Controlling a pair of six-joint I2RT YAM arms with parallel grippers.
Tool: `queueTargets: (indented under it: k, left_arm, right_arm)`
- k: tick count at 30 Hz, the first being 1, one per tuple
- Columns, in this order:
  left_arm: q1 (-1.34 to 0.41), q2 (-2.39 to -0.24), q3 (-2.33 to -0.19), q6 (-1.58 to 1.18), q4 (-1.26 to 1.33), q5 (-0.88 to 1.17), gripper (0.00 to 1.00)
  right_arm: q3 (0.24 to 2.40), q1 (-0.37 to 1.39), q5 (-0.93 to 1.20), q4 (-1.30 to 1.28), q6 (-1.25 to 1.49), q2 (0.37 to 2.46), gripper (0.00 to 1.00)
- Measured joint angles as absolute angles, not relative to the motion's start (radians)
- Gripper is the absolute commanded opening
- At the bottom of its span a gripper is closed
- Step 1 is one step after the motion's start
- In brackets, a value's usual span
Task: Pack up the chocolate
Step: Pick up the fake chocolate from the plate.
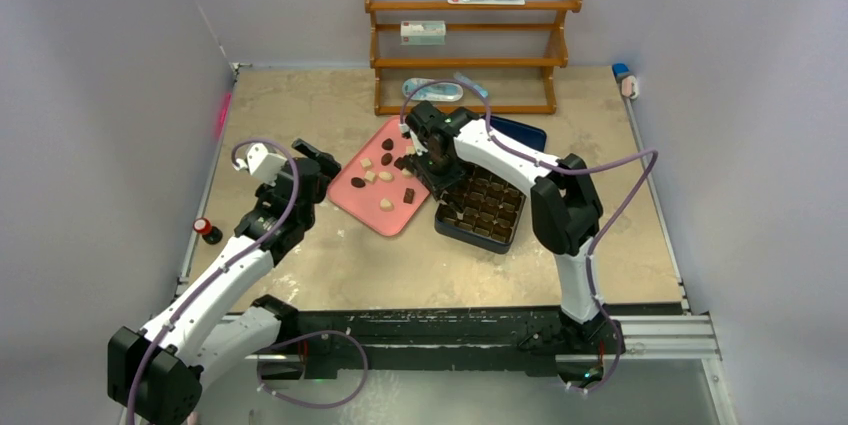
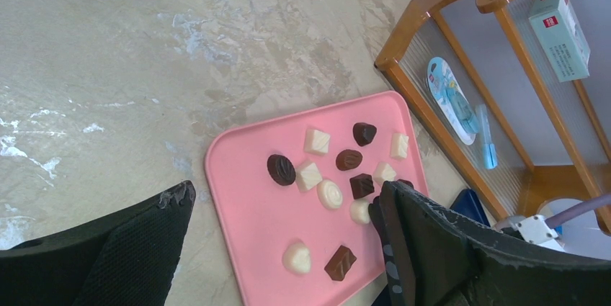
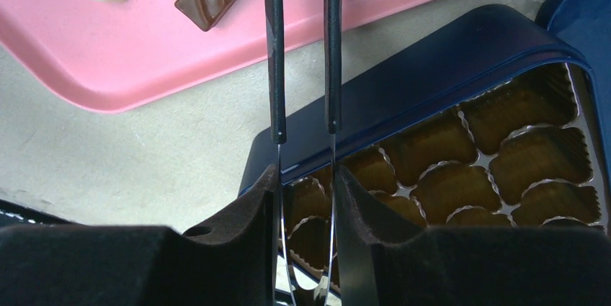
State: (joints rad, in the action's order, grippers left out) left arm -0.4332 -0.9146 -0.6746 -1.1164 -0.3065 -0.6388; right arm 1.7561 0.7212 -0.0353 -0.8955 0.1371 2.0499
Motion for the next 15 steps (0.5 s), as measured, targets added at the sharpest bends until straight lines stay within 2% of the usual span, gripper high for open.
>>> queueTargets:
  k: [3,15]
  left_arm:
    - [-0.433,-0.912,-0.675,-1.116,-0.308,-0.636,1.0]
    - [-0.433,-0.898,-0.671,-1.116,-0.309,-0.632,1.0]
  right_arm:
    - [1.772,0.721,-0.039,-0.915,0.137,2.062,0.34]
    - [1.808,0.721,-0.062,-0.955,0.134,2.072,0.37]
